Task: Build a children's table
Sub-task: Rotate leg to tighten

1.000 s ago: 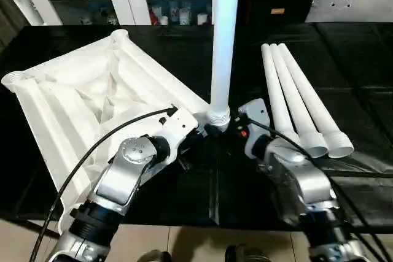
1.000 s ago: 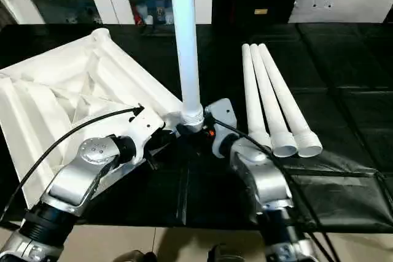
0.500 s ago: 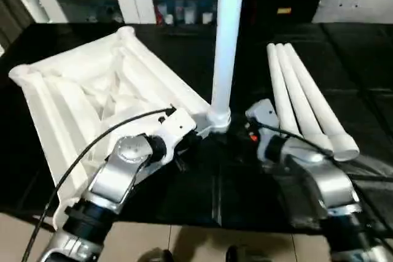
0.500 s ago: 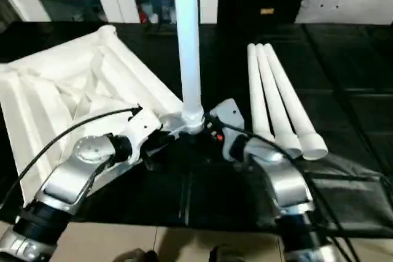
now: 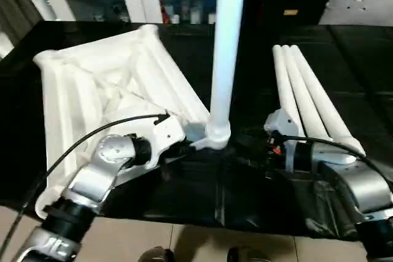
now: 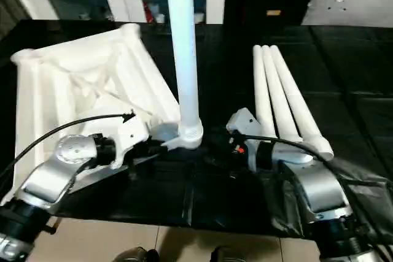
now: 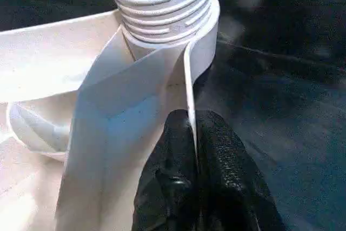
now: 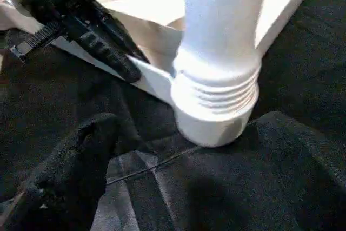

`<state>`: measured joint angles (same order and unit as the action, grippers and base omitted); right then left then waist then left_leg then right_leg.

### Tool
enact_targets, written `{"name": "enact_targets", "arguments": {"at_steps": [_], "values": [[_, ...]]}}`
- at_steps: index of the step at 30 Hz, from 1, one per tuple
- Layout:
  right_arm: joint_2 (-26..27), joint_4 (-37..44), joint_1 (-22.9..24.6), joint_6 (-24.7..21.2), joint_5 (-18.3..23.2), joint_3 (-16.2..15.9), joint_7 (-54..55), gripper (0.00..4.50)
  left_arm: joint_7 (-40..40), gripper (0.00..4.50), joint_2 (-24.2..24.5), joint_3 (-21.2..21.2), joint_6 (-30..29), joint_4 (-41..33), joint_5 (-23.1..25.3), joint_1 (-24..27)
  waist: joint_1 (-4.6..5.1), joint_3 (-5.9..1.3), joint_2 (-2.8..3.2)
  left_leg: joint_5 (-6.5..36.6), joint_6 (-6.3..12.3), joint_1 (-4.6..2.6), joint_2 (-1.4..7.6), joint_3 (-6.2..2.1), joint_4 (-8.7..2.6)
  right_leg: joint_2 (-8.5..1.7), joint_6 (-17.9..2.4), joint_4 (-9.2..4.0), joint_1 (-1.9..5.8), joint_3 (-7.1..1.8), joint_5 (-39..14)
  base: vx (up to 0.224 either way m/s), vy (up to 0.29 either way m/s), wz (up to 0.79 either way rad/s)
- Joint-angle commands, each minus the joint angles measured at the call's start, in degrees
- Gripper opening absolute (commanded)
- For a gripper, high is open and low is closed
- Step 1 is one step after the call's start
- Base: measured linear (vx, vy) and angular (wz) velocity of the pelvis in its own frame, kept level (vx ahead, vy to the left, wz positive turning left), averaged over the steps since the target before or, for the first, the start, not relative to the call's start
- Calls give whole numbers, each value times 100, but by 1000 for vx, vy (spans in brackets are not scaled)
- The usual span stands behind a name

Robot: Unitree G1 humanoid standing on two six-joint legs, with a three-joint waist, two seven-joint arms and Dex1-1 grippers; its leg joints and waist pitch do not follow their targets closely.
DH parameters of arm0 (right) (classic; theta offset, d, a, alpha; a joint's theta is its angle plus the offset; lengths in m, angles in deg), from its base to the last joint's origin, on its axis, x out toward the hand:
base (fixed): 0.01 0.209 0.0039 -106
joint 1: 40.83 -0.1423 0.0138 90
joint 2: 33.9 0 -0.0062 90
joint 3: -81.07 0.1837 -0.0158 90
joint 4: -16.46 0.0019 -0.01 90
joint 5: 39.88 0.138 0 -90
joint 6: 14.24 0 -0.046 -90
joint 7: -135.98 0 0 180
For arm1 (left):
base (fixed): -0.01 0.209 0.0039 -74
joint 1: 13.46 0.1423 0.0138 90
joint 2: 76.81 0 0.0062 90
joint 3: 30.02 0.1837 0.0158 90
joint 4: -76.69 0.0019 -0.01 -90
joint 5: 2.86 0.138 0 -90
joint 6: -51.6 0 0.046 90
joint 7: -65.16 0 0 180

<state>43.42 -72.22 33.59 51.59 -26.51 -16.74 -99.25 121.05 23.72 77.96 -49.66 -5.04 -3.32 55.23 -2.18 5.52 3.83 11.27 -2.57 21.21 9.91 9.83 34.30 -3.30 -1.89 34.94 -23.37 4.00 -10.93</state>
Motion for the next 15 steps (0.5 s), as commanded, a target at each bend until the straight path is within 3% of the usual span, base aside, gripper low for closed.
{"name": "enact_targets", "arguments": {"at_steps": [1,8,9,15], "values": [[29,-99,-93,196,-57,-27,61,446,373,0,54,262,249,-113,-3,-39,31,-414,-22,614,610,-32,302,-108,-343,-447,-1297,-433,347,-320,-792,0,0,0],[167,-356,-225,326,22,-150,-152,446,696,0,181,378,379,-126,-32,-59,38,-402,-14,716,541,-18,291,-108,-350,-460,-1344,-428,374,-321,-807,0,0,0],[172,-365,-231,324,32,-148,-159,420,701,0,182,379,381,-128,-34,-59,48,-401,-15,737,531,-22,294,-109,-350,-455,-1349,-430,371,-319,-832,0,0,0],[187,-619,-367,415,115,-257,-457,365,826,0,210,415,465,-156,-47,-61,56,-403,-32,650,573,-23,297,-104,-343,-453,-1345,-423,368,-320,-790,0,0,0]]}}
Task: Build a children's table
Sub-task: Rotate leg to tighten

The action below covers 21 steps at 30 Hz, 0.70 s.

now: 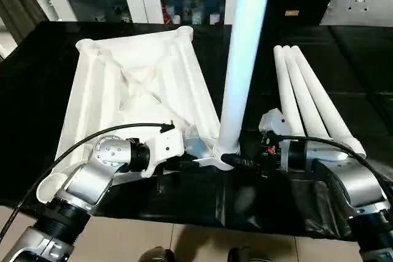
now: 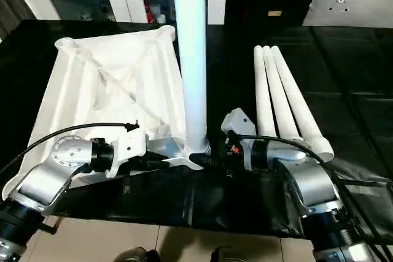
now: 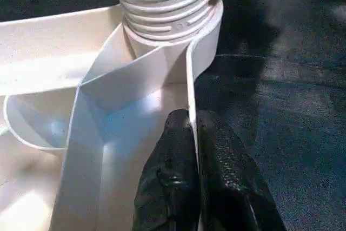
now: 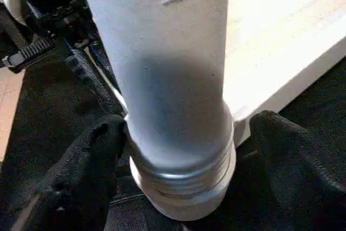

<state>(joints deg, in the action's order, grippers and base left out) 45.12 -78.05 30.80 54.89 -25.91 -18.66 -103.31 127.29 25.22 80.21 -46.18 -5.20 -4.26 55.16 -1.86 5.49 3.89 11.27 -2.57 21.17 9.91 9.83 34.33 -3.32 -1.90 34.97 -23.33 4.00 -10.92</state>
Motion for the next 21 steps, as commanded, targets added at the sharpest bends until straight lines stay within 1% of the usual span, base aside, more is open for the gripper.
{"name": "enact_targets", "arguments": {"at_steps": [1,2,3,4,6,7,8,10,11,17,20,21], "values": [[16,-64,-104,91,59,-78,-81,365,205,0,61,192,131,-132,54,-60,25,-399,-36,635,581,-15,296,-104,-345,-451,-1353,-424,365,-319,-765,0,0,0],[18,-72,-109,95,62,-89,-104,358,209,0,67,191,139,-133,56,-61,27,-401,-66,608,602,-11,295,-100,-346,-445,-1359,-421,372,-318,-725,0,0,0],[26,-84,-117,96,69,-94,-128,349,204,0,75,190,142,-134,55,-67,20,-399,-47,591,617,-15,299,-104,-346,-449,-1367,-415,365,-317,-730,0,0,0],[31,-87,-120,95,75,-96,-139,340,198,0,78,187,143,-134,55,-70,20,-397,-57,601,624,-15,300,-101,-346,-449,-1365,-421,364,-318,-746,0,0,0],[48,-115,-134,117,72,-98,-168,323,192,0,81,176,136,-135,59,-74,22,-393,-54,627,613,-17,300,-102,-349,-453,-1341,-424,363,-318,-842,0,0,0],[57,-130,-141,127,72,-102,-183,319,192,0,85,171,138,-135,64,-72,22,-393,-70,632,609,-15,298,-100,-350,-453,-1333,-431,365,-318,-871,0,0,0],[71,-154,-148,155,63,-110,-195,306,192,0,90,164,137,-137,68,-67,18,-391,-60,647,599,-21,300,-100,-351,-456,-1317,-436,358,-319,-939,0,0,0],[87,-184,-152,203,56,-127,-208,288,192,0,99,158,135,-139,74,-60,20,-393,-60,656,583,-22,298,-99,-350,-456,-1304,-437,357,-320,-974,0,0,0],[93,-187,-149,221,51,-137,-215,286,190,0,101,155,131,-140,74,-58,21,-395,-66,640,583,-16,295,-100,-351,-451,-1294,-435,360,-319,-972,0,0,0],[110,-157,-116,239,37,-169,-244,277,191,0,122,150,140,-124,83,-61,19,-400,-53,608,592,-14,293,-101,-347,-450,-1289,-430,361,-317,-934,0,0,0],[110,-140,-88,247,42,-181,-245,276,186,0,127,149,141,-118,89,-66,18,-400,-56,625,589,-19,294,-100,-349,-448,-1290,-434,357,-317,-944,0,0,0],[116,-117,-58,249,41,-196,-237,276,180,0,126,144,135,-115,86,-68,18,-402,-49,618,588,-18,293,-99,-346,-447,-1295,-435,358,-317,-921,0,0,0]]}}
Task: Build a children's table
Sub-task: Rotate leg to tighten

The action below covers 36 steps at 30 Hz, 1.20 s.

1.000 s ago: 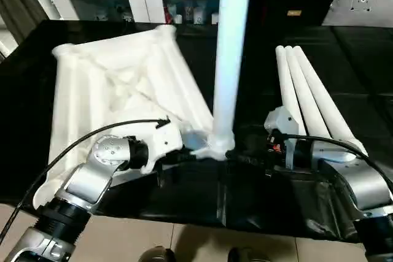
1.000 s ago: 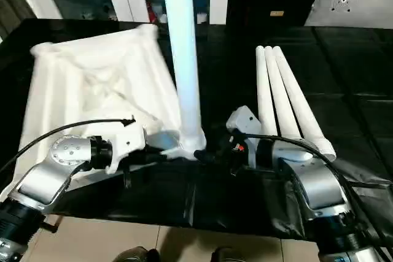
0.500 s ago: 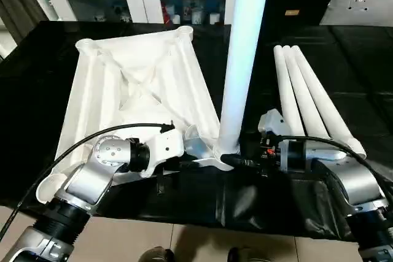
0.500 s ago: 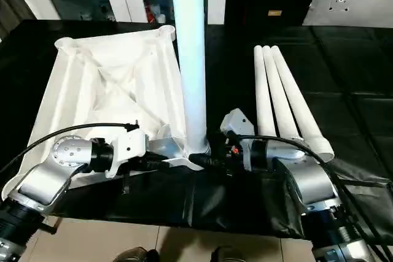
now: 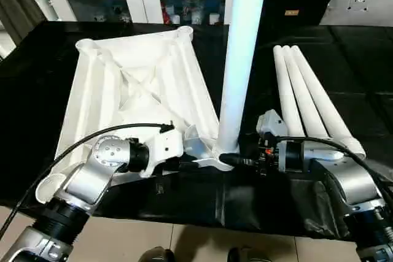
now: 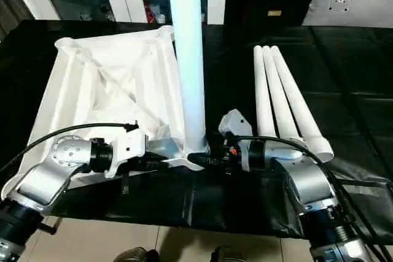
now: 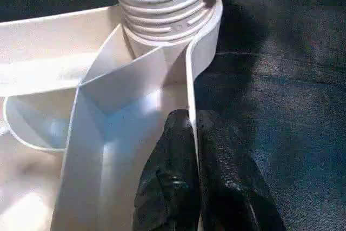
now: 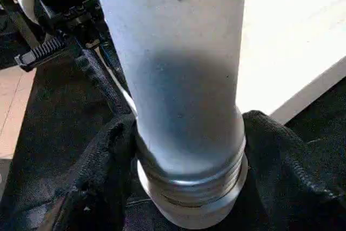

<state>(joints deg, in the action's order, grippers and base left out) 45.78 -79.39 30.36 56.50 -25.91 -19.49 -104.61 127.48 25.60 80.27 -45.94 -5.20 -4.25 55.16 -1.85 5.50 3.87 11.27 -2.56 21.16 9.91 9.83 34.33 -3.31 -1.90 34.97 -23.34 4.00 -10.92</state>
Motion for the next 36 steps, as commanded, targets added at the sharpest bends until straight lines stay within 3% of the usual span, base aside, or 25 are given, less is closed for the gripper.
{"name": "enact_targets", "arguments": {"at_steps": [1,7,10,12,13,18,19,24,28,29,33,36], "values": [[50,20,-9,89,39,-117,-104,276,160,0,87,137,110,-114,84,-68,16,-402,-46,618,588,-17,294,-100,-346,-451,-1300,-433,358,-317,-916,0,0,0],[366,140,185,12,-104,-220,400,276,-146,0,-79,44,-153,-219,58,-16,30,-392,-42,670,544,-14,299,-98,-357,-454,-1285,-437,348,-320,-1004,0,0,0],[790,7,208,-67,-378,-209,1229,276,-692,0,-344,-89,-549,-303,119,-13,58,-347,-39,937,383,-17,286,-104,-386,-453,-1184,-490,333,-306,-1539,0,0,0],[1006,-99,187,-106,-466,-158,1617,276,-921,0,-467,-139,-714,-334,153,-27,119,-334,-54,1159,219,-28,255,-128,-393,-473,-916,-564,337,-292,-2319,0,0,0],[1106,-145,172,-128,-487,-129,1775,276,-1013,0,-521,-156,-777,-344,169,-36,135,-336,-47,1160,216,-25,256,-132,-402,-469,-886,-568,327,-297,-2342,0,0,0],[2062,-588,-77,-299,-649,165,3242,275,-2113,0,-1198,-358,-1483,-334,379,-224,266,-340,-39,1131,208,-21,259,-130,-393,-452,-948,-551,294,-314,-2077,0,0,0],[2140,-630,-104,-313,-659,211,3387,275,-2216,0,-1260,-387,-1542,-326,392,-245,290,-358,-39,1027,214,0,253,-141,-388,-451,-997,-534,321,-307,-1899,0,0,0],[2616,-1130,-377,-277,-951,410,4429,275,-2786,0,-1679,-468,-1969,-375,509,-358,289,-384,-45,571,422,28,233,-117,-352,-443,-1172,-483,338,-311,-1114,0,0,0],[2728,-1207,-354,-148,-866,488,4433,275,-2816,0,-1683,-413,-1973,-427,591,-341,282,-370,-35,623,495,32,246,-118,-365,-447,-1217,-471,350,-303,-965,0,0,0],[2721,-1187,-338,-144,-870,479,4404,331,-2805,0,-1674,-411,-1974,-439,594,-337,285,-339,-18,736,489,28,251,-120,-380,-443,-1199,-487,338,-301,-1056,0,0,0],[2739,-1149,-330,-85,-908,546,4499,381,-2769,0,-1605,-368,-1986,-464,604,-340,288,-332,9,934,408,-1,259,-122,-387,-459,-1153,-514,323,-315,-1279,0,0,0],[2709,-1110,-334,-56,-914,587,4531,392,-2790,0,-1602,-383,-1967,-403,604,-370,283,-338,20,801,425,13,264,-126,-388,-447,-1213,-481,336,-311,-993,0,0,0]]}}
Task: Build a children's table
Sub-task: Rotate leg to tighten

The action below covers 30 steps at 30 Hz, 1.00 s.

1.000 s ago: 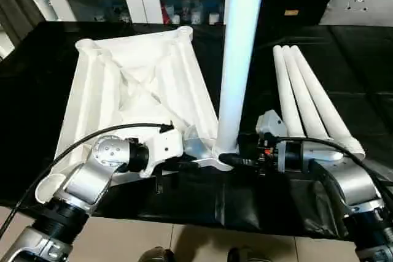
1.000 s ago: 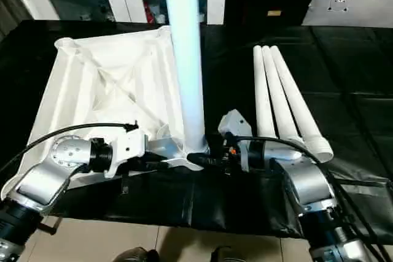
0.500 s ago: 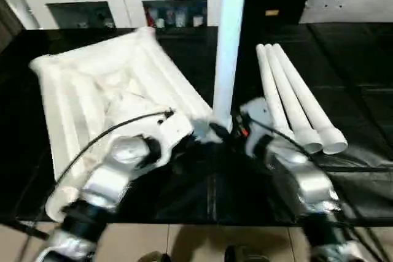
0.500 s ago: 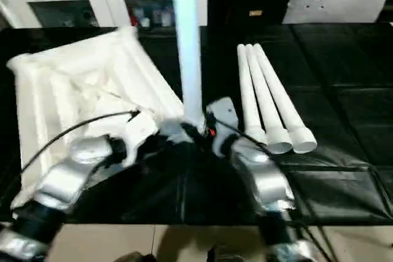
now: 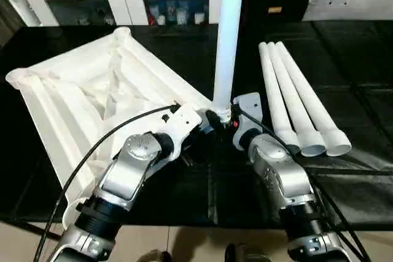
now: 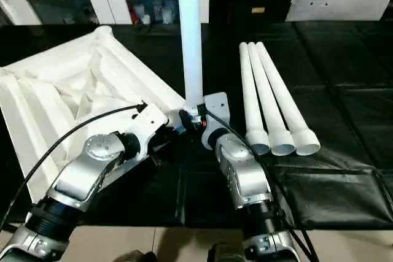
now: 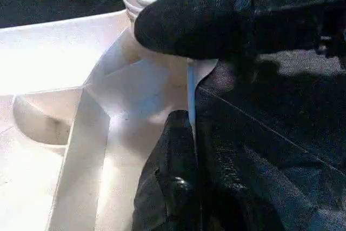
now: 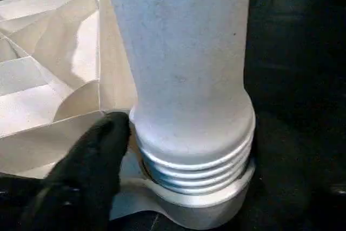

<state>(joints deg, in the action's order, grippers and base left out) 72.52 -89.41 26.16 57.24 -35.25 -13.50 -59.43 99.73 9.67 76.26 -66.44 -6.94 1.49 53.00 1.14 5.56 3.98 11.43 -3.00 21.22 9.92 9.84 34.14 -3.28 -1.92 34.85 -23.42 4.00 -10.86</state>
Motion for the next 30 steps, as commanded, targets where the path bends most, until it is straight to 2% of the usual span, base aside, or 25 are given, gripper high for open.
{"name": "enact_targets", "arguments": {"at_steps": [1,4,6,12,14,15,16,18,19,20,21,24,27,30], "values": [[19,-96,90,-117,7,-4,39,407,-32,0,-9,18,88,-202,29,-169,-16,-341,6,799,471,6,265,-127,-373,-448,-1219,-468,344,-310,-999,0,0,0],[-212,85,193,-9,-251,-53,190,433,-117,0,-13,-3,165,-32,54,-254,-29,-361,8,725,445,0,261,-122,-363,-449,-1232,-463,355,-313,-920,0,0,0],[-320,420,341,-148,-126,44,53,446,-234,0,-35,-44,278,162,96,-348,-46,-364,-10,674,506,12,250,-113,-351,-449,-1221,-458,369,-317,-856,0,0,0],[-457,1428,705,-354,107,245,17,446,-700,0,-190,-198,677,744,195,-667,-46,-401,-8,587,581,39,235,-125,-337,-445,-1137,-458,408,-307,-735,0,0,0],[-466,1508,735,-346,96,246,64,446,-741,0,-272,-293,688,808,96,-711,-28,-403,-12,587,590,33,229,-122,-333,-441,-1142,-467,398,-299,-767,0,0,0],[-473,1619,781,-343,77,263,142,446,-693,0,-384,-449,669,878,-116,-777,-20,-400,-17,593,595,44,218,-115,-327,-445,-1147,-483,397,-300,-844,0,0,0],[-480,1671,803,-341,66,269,169,449,-623,28,-416,-504,650,889,-218,-804,-27,-401,-18,597,593,35,213,-110,-322,-443,-1145,-487,391,-299,-891,0,0,0],[-481,1820,854,-380,47,331,262,450,-615,44,-488,-651,612,861,-390,-867,-36,-414,0,547,604,34,215,-111,-318,-445,-1154,-482,388,-300,-913,0,0,0],[-478,1847,858,-402,65,348,261,450,-620,55,-485,-654,645,873,-393,-879,-34,-421,-12,504,624,48,207,-110,-307,-438,-1172,-475,399,-300,-846,0,0,0],[-477,1873,863,-424,86,364,254,450,-618,55,-471,-649,683,880,-387,-884,-56,-451,12,381,660,44,220,-121,-298,-443,-1218,-448,397,-301,-657,0,0,0],[-482,1937,881,-490,99,379,241,450,-745,66,-421,-628,816,908,-286,-891,-61,-450,17,326,726,51,233,-129,-294,-432,-1250,-441,386,-296,-516,0,0,0],[-506,1999,898,-565,129,363,193,450,-833,94,-354,-676,850,915,-221,-890,-78,-449,16,317,784,57,237,-125,-291,-435,-1240,-432,387,-283,-485,0,0,0],[-565,2075,918,-767,170,265,87,450,-746,94,-90,-801,705,719,-181,-821,-94,-464,22,209,772,66,229,-127,-279,-437,-1195,-408,403,-284,-467,0,0,0],[-642,2120,941,-864,175,114,-37,450,-705,94,173,-925,467,526,-142,-751,-82,-462,40,219,755,57,231,-126,-272,-430,-1210,-401,386,-279,-474,0,0,0]]}}
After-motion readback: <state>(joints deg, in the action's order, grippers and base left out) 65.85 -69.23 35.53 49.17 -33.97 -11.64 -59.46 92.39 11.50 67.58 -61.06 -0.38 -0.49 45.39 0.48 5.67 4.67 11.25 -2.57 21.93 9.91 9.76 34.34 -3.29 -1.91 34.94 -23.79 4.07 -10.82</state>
